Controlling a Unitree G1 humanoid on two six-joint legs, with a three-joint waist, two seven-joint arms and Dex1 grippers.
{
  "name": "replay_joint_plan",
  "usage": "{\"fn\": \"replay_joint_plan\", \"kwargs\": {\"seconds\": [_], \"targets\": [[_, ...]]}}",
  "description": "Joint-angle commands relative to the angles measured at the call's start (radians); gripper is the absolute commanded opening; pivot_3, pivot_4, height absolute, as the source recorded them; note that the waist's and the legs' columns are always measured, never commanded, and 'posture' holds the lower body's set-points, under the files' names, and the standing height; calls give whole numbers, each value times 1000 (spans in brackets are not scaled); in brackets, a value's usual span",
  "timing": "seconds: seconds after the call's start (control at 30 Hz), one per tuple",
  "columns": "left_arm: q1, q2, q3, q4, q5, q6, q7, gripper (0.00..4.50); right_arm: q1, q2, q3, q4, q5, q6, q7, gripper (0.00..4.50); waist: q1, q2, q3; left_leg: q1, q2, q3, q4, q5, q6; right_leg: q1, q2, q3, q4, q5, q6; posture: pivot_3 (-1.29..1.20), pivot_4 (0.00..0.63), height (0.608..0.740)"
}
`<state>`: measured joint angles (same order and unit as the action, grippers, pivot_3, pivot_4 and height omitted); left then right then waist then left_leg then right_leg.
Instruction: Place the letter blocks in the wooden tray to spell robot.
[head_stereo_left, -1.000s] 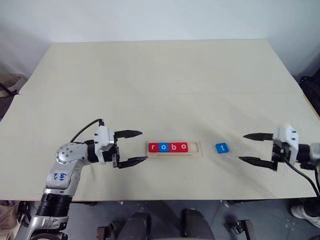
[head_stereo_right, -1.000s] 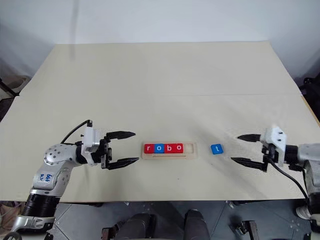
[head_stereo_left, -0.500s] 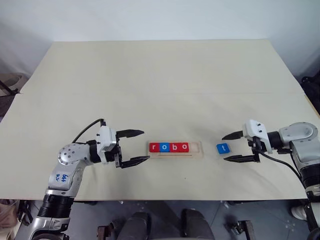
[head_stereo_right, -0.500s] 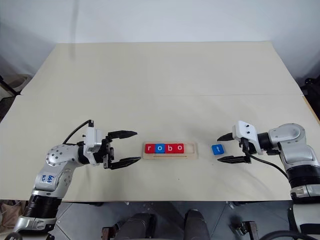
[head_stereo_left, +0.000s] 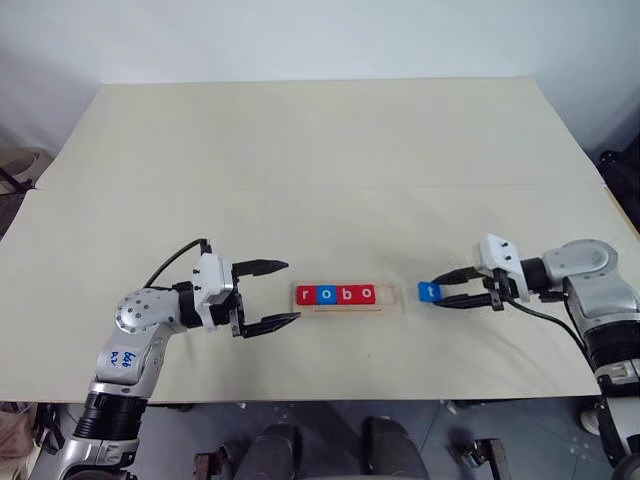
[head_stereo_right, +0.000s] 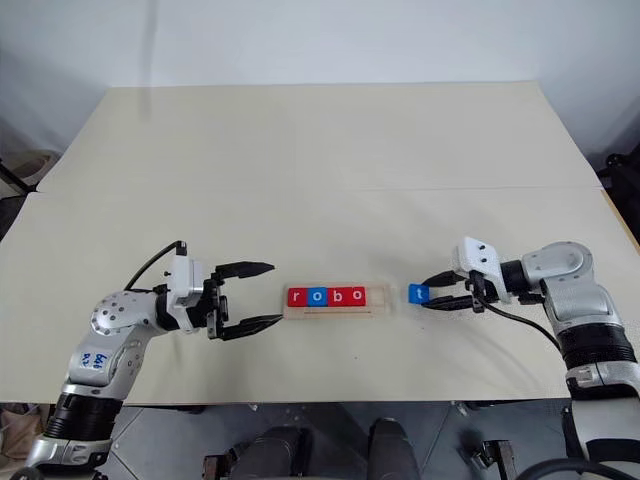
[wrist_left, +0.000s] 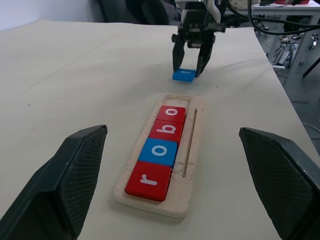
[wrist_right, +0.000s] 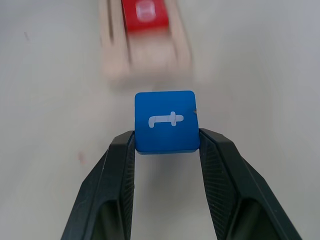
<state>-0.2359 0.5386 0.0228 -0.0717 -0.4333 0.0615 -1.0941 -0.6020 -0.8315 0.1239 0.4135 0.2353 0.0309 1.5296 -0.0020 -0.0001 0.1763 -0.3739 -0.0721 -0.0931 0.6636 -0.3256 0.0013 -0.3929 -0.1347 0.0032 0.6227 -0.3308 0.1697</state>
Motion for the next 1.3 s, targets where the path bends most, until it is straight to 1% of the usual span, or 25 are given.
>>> {"fn": "replay_joint_plan", "kwargs": {"seconds": [0.03,0.17,0.37,0.63,1.0,1.07,1.1,1.27,1.3], "targets": [[3,8,14,-37,-18,-4,-1,4500,5,16,5,-122,39,94,10,1463,1,0,0,0,0,0,0,0,0,0,0,0,0,0,0,0,150,740],[-3,5,9,-32,-16,-5,-2,4500,0,53,36,-168,16,140,-31,1463,1,0,0,0,0,0,0,0,0,0,0,0,0,0,0,0,150,740],[10,3,11,-30,-13,-18,-3,4500,-17,95,71,-99,-42,84,-60,1463,1,0,0,-1,-1,-1,0,0,0,0,-1,0,0,0,0,0,150,740],[26,5,19,-27,-13,-32,-2,4500,-53,122,77,-35,-72,36,-54,1463,-1,0,0,-1,-1,-1,0,0,0,0,0,0,0,0,0,0,150,740],[31,5,23,-9,-11,-51,-3,4500,-67,138,82,-58,-71,77,-40,1463,-1,0,0,-1,-1,-1,0,0,0,0,0,0,0,0,0,0,150,740],[32,5,23,-5,-11,-54,-5,4500,-66,134,83,-67,-68,84,-38,2232,0,0,0,-1,-1,-1,0,0,0,0,-1,0,0,0,0,0,150,740],[32,5,24,-2,-11,-56,-6,4500,-66,131,81,-72,-66,88,-40,2507,0,0,0,-1,-1,-1,0,0,0,0,-1,0,0,0,0,0,150,740],[31,5,24,8,-12,-64,-10,4500,-73,128,43,-111,-32,106,-56,4199,-1,0,0,-1,-1,-1,0,0,0,-1,0,0,0,0,0,0,150,740],[32,5,24,9,-12,-65,-11,4500,-75,124,30,-124,-17,124,-59,4460,-1,0,0,-1,-1,-1,0,0,0,-1,0,0,0,0,0,0,150,740]]}}
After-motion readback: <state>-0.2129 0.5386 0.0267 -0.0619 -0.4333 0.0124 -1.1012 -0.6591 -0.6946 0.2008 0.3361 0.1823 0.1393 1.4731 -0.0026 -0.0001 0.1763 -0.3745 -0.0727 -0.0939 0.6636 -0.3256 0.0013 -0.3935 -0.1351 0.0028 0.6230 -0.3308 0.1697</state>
